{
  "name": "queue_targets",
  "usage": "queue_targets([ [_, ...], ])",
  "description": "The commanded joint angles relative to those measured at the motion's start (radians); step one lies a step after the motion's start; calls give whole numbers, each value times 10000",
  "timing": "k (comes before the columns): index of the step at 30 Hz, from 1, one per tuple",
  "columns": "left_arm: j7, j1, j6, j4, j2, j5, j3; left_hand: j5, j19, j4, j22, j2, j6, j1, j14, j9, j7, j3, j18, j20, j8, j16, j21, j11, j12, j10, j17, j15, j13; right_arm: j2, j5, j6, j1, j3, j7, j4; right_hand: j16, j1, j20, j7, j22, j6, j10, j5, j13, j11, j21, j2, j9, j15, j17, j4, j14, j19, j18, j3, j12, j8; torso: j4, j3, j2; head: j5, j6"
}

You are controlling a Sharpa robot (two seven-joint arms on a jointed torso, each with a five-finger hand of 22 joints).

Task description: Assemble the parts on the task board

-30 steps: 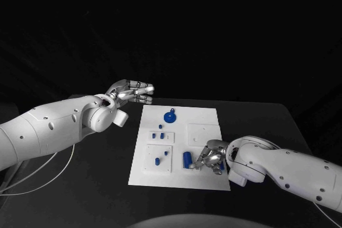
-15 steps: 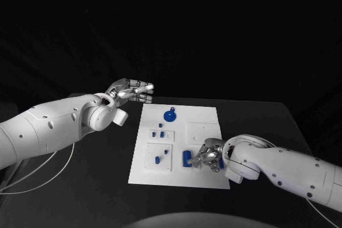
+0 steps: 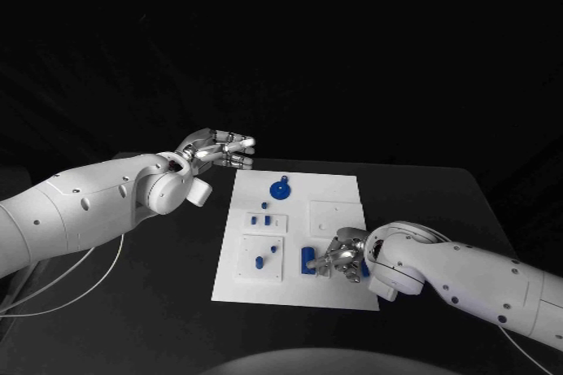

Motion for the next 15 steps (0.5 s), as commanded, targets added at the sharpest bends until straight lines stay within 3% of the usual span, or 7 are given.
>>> queue_targets([
  [1, 55, 4, 199, 7, 24, -50, 4, 37, 26, -30, -2, 81, -45, 14, -62, -11, 13, -33, -8, 68, -34, -52, -10, 9, 11, -49, 16, -33, 2, 0, -55, 177, -42, -17, -111, -15, 35, 62, -39, -21, -16, 33, 14, 89, 15, -80, 27, -97, 12, -67, -6, -96, -6, 489, -207, 29, 61, -17, -8, 4, 4, -5, 8],
  [5, 50, 4, 191, 0, 28, -50, 4, 37, 26, -30, -2, 81, -45, 14, -62, -11, 13, -33, -8, 68, -34, -52, -10, 9, 11, -49, 16, -33, 2, -10, -265, 171, -57, -17, -91, 26, 33, 161, -40, -23, -16, 49, 12, 183, 11, -81, 32, -208, 15, -69, -10, -270, -6, 488, -209, -16, 52, -18, -8, 10, 4, -7, 10],
  [6, 49, 4, 192, -1, 28, -50, 3, 37, 26, -30, -2, 81, -45, 14, -62, -11, 13, -33, -8, 68, -34, -52, -10, 9, 11, -49, 16, -33, 2, -14, -313, 157, -61, -17, -82, 36, 32, 154, -41, -19, -19, 60, 9, 192, 8, -78, 24, -360, 16, -68, -11, -292, -8, 486, -208, -62, 46, -13, -7, 12, 4, -6, 6],
  [9, 45, 4, 188, -11, 27, -50, 3, 32, 26, -70, -2, 128, -37, 12, -60, -10, 16, -64, -8, 67, -33, -52, -10, 12, 12, -46, 16, -33, 3, -24, -638, -44, -85, -17, -21, 73, 46, 302, -37, -17, -13, 96, 28, 219, 12, -78, 53, -640, 0, -66, -3, 148, -4, 492, -208, 150, 54, -20, -7, 17, 11, -12, 8],
  [12, 41, 4, 182, -19, 28, -51, 2, 32, 26, -70, -2, 128, -37, 12, -60, -10, 16, -64, -8, 67, -33, -52, -10, 12, 12, -46, 16, -33, 3, -38, -860, -224, -97, -17, 87, 95, 49, 228, -48, -30, -11, 106, 42, 91, 24, -87, 67, -526, 5, -74, -1, 160, -4, 496, -206, 154, 74, -18, -8, 15, 10, -9, 5],
  [14, 36, 4, 179, -25, 30, -51, 1, 30, 28, -66, -2, 148, -41, 2, -61, -11, 22, -71, -8, 67, -33, -51, -9, 14, 12, -47, 16, -33, 3, -59, -917, -367, -104, -17, 248, 121, 61, -4, -50, -21, -6, 114, 56, 232, 34, -82, 97, -647, 13, -75, 5, 448, -2, 500, -202, 118, 91, -17, -1, 15, 6, -19, 8],
  [15, 35, 4, 180, -25, 30, -51, 0, 30, 28, -66, -2, 148, -41, 2, -61, -11, 22, -71, -8, 67, -33, -51, -9, 14, 12, -47, 16, -33, 3, -69, -932, -431, -108, -18, 330, 139, 57, -134, -52, -18, -12, 115, 66, 370, 45, -83, 88, -567, 16, -78, 1, 601, -3, 499, -198, 89, 111, -18, 3, 14, 8, -26, 18],
])
